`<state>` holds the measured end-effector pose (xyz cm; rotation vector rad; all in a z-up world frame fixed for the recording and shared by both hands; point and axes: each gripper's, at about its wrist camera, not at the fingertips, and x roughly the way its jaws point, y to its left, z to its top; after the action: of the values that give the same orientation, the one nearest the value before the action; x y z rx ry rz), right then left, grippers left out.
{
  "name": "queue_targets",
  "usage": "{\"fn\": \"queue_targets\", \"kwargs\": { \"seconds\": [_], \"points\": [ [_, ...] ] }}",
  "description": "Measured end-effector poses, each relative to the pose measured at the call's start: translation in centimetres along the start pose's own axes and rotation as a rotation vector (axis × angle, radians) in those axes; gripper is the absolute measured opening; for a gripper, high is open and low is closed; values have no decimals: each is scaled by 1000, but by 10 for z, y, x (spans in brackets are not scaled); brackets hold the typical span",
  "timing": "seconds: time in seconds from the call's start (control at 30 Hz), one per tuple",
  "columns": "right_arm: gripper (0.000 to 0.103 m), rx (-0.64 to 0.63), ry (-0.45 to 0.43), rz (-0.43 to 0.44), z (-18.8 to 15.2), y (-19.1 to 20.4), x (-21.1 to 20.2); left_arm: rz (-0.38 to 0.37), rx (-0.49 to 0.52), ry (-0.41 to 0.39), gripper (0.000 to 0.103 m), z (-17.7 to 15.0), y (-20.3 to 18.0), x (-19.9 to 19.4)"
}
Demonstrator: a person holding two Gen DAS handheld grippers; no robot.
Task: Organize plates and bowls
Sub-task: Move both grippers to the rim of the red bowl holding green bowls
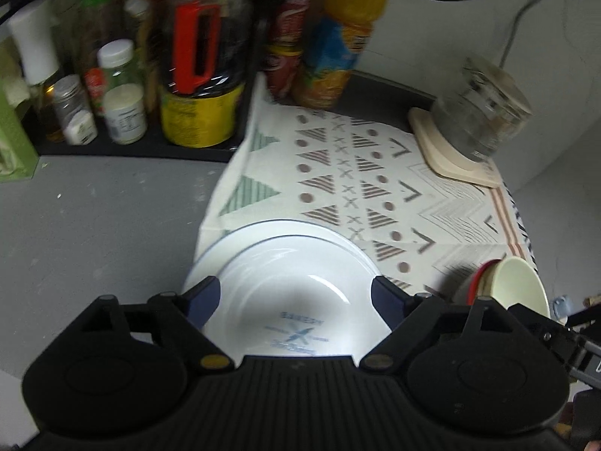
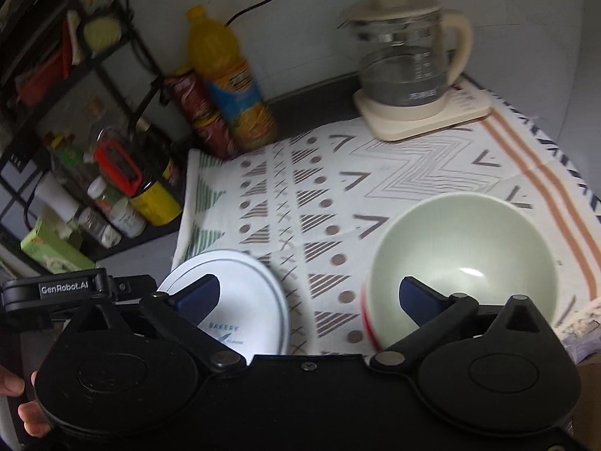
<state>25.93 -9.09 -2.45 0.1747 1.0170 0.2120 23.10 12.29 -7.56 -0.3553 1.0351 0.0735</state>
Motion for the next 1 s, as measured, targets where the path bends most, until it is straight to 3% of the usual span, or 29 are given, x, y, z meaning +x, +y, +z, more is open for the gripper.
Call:
{"fn": "queue_targets", "kwargs": {
  "seconds": [1.0],
  "points": [
    [103,252,-100,-202,-26,-108,-52,-201,275,99,86,-3,-128,38]
  ]
}}
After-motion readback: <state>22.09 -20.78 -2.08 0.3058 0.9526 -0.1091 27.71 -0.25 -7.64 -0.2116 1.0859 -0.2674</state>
